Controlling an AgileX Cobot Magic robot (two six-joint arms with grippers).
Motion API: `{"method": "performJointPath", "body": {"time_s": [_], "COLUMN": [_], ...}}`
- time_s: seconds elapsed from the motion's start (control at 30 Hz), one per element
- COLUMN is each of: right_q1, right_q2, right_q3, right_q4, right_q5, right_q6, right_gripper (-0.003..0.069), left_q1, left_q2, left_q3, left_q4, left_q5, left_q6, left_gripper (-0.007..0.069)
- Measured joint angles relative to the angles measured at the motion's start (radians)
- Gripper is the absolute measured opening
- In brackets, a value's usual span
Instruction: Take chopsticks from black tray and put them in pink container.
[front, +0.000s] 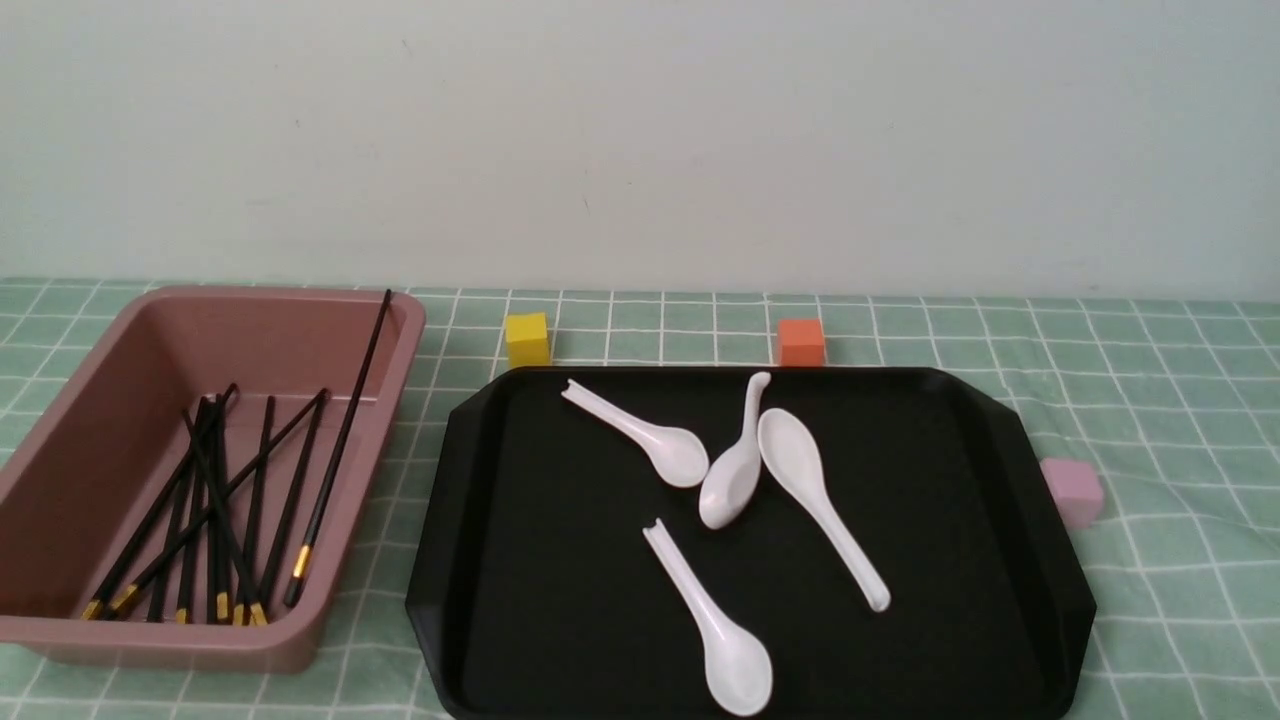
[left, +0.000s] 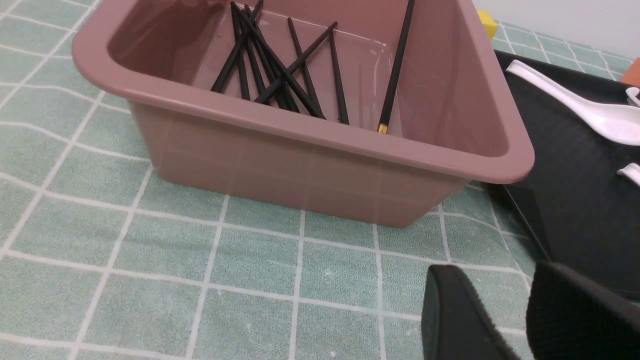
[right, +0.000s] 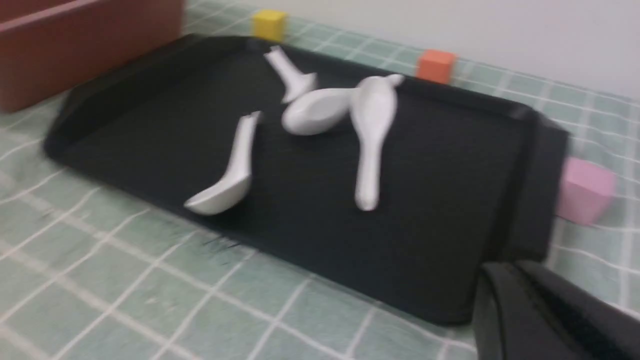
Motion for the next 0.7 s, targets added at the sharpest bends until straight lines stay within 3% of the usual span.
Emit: {"method": "performJointPath", "body": {"time_s": [0.3,0.53,0.7], "right_q1": [-0.204,-0.296,-0.328], "right_q2": [-0.026,-0.026,-0.026], "right_q3": [0.014,0.011,0.008], "right_q4": [0.018,0.010,0.009], "right_q5": [0.036,0.074,0.087], "right_q6": [-0.015,-0.007,0.086], "right_gripper": [0.0050,0.0055,0.0064], "left_q1": [0.000,0.000,0.000], "left_q2": [0.000,0.000,0.000], "left_q3": [0.000,0.000,0.000], "left_q4": [0.000,0.000,0.000], "left_q5": [0.000,0.000,0.000], "left_q6": [0.000,0.000,0.000], "left_gripper": [0.0238,0.0238,0.0238]}}
